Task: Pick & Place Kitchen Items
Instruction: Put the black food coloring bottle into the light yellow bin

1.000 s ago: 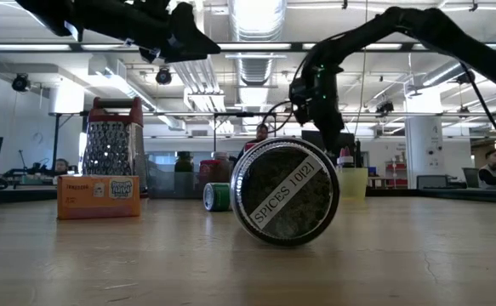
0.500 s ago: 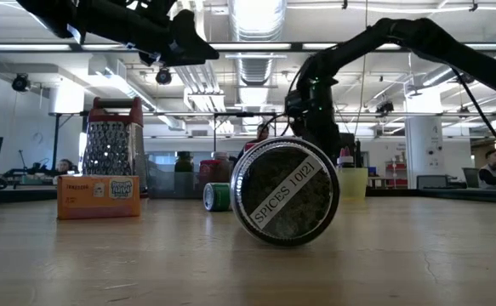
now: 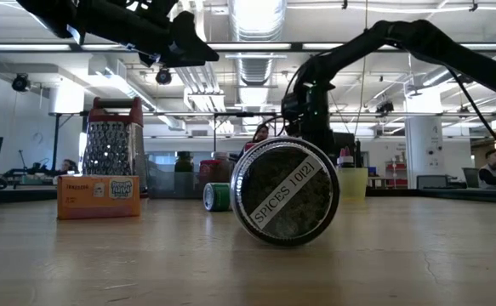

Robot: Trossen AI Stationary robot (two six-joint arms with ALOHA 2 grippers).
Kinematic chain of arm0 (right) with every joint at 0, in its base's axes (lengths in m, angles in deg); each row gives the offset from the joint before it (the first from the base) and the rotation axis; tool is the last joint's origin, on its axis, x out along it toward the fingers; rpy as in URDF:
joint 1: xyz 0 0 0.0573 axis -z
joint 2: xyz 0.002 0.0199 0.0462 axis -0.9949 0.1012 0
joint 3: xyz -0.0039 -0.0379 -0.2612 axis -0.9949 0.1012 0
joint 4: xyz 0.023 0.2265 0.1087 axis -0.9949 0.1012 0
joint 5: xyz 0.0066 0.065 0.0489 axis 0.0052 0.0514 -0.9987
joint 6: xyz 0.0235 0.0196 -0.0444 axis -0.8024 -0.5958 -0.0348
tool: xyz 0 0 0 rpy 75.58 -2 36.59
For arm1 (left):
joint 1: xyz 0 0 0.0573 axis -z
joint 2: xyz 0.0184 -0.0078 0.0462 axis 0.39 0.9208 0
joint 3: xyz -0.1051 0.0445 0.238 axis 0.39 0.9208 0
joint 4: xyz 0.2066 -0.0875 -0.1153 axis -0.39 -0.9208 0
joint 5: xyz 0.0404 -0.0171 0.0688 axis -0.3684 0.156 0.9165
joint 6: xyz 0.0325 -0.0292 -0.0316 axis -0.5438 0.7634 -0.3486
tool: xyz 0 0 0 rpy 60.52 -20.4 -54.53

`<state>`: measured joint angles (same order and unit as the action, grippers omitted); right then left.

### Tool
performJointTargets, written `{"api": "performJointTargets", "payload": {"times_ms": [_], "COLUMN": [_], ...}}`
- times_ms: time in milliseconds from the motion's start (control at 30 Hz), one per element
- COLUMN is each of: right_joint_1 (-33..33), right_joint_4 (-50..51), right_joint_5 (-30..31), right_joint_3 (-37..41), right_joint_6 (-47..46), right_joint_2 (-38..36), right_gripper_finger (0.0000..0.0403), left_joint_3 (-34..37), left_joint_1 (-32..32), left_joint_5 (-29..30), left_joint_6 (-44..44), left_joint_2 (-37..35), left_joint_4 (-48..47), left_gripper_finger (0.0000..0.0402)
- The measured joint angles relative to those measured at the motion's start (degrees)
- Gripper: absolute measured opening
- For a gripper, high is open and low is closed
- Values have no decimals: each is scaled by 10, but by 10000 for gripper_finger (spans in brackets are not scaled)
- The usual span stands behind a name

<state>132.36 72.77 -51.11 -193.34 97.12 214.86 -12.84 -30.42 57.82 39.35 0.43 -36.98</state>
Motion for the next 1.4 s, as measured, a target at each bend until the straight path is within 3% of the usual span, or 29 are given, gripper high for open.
{"api": "performJointTargets", "payload": {"times_ms": [1067,1400], "right_joint_1": [0,0], "right_joint_4": [-62,-72], "right_joint_5": [7,21], "right_joint_3": [59,59], "right_joint_6": [5,3], "right_joint_2": [5,9], "right_gripper_finger": [53,93], "left_joint_3": [0,0], "left_joint_1": [0,0], "left_joint_5": [0,0], "left_joint_6": [2,2], "left_joint_2": [0,0], "left_joint_4": [-2,-2], "left_gripper_finger": [291,291]}}
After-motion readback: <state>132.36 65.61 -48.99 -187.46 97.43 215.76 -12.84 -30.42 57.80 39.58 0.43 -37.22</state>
